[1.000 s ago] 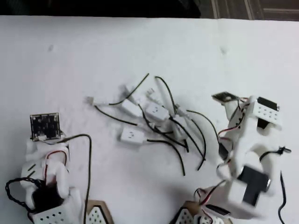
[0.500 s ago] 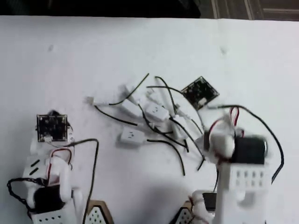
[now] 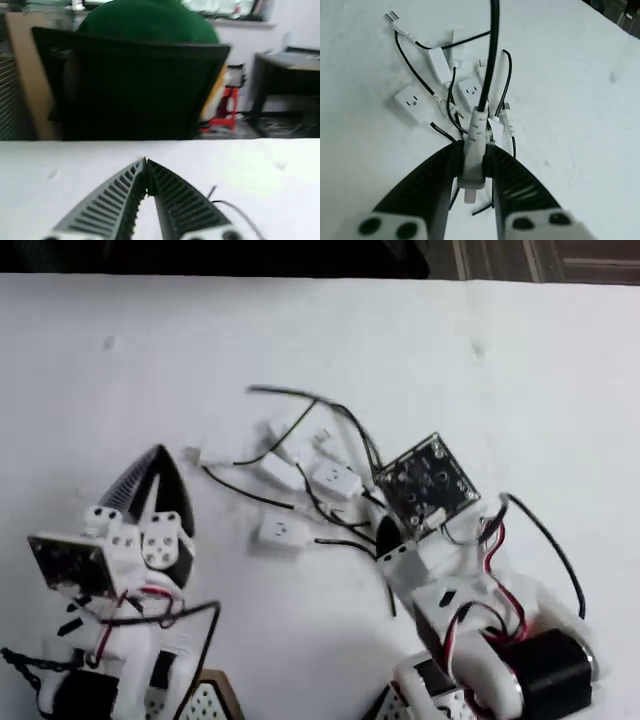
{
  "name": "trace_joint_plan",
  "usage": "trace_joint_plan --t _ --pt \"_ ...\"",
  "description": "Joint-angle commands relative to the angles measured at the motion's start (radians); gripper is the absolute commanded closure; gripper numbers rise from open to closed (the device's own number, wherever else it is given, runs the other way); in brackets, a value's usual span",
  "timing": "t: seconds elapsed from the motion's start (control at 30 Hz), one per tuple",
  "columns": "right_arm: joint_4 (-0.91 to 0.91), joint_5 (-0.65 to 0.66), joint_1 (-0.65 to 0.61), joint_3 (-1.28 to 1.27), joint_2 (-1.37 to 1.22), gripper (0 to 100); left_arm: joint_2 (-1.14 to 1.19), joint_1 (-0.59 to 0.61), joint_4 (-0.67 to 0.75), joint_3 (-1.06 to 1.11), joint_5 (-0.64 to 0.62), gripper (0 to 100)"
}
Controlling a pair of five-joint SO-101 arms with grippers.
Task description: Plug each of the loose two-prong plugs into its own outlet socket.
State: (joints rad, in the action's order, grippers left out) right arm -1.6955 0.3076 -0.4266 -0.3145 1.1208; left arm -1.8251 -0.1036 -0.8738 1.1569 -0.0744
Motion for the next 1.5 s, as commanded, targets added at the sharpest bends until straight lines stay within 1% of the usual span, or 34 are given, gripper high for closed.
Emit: trace_joint_plan --t 0.0,0.17,0.23,0.33,0.43,0.47,0.6,0.67,0.73,0.83,0.9,1.1,1.2,1.27,1.37,1.47 --pt "0.015 -0.072 -0.074 0.054 -0.001 98.1 0.002 -0.116 0.020 -0.066 -0.017 98" --pt "0.036 -0.150 -0.140 0.064 0.012 98.1 0.002 -0.211 0.017 -0.060 -0.015 98" --pt "0.073 -0.153 -0.180 0.055 0.050 98.1 0.002 -0.239 0.021 -0.061 -0.015 98" --pt "0.134 -0.153 -0.262 0.028 0.131 98.1 0.002 -0.311 0.020 -0.060 -0.011 98" --pt "0.205 -0.153 -0.321 -0.074 0.203 98.1 0.002 -0.395 0.017 -0.060 -0.008 98" --pt "0.228 -0.153 -0.325 -0.121 0.222 98.1 0.002 -0.418 0.015 -0.060 0.006 98" --pt "0.306 -0.153 -0.328 -0.290 0.283 98.1 0.002 -0.521 0.012 -0.052 0.133 98" --pt "0.334 -0.149 -0.328 -0.333 0.295 98.1 0.002 -0.555 -0.011 -0.060 0.149 98" --pt "0.344 -0.147 -0.334 -0.358 0.298 98.1 0.002 -0.579 -0.018 -0.063 0.153 98" --pt "0.348 -0.147 -0.390 -0.382 0.298 98.1 0.002 -0.601 -0.026 -0.058 0.157 98" --pt "0.349 -0.147 -0.410 -0.387 0.297 98.1 0.002 -0.633 -0.049 -0.063 0.193 98" --pt "0.352 -0.146 -0.412 -0.419 0.295 98.1 0.002 -0.806 -0.150 -0.100 0.315 98" --pt "0.364 -0.146 -0.412 -0.439 0.295 98.1 0.002 -0.881 -0.175 -0.095 0.371 98" --pt "0.364 -0.146 -0.410 -0.440 0.295 98.1 0.002 -0.900 -0.190 -0.094 0.385 98" --pt "0.358 -0.146 -0.407 -0.440 0.297 98.1 0.002 -0.891 -0.203 -0.100 0.388 98" --pt "0.357 -0.149 -0.378 -0.440 0.297 98.1 0.002 -0.786 -0.196 -0.100 0.384 98"
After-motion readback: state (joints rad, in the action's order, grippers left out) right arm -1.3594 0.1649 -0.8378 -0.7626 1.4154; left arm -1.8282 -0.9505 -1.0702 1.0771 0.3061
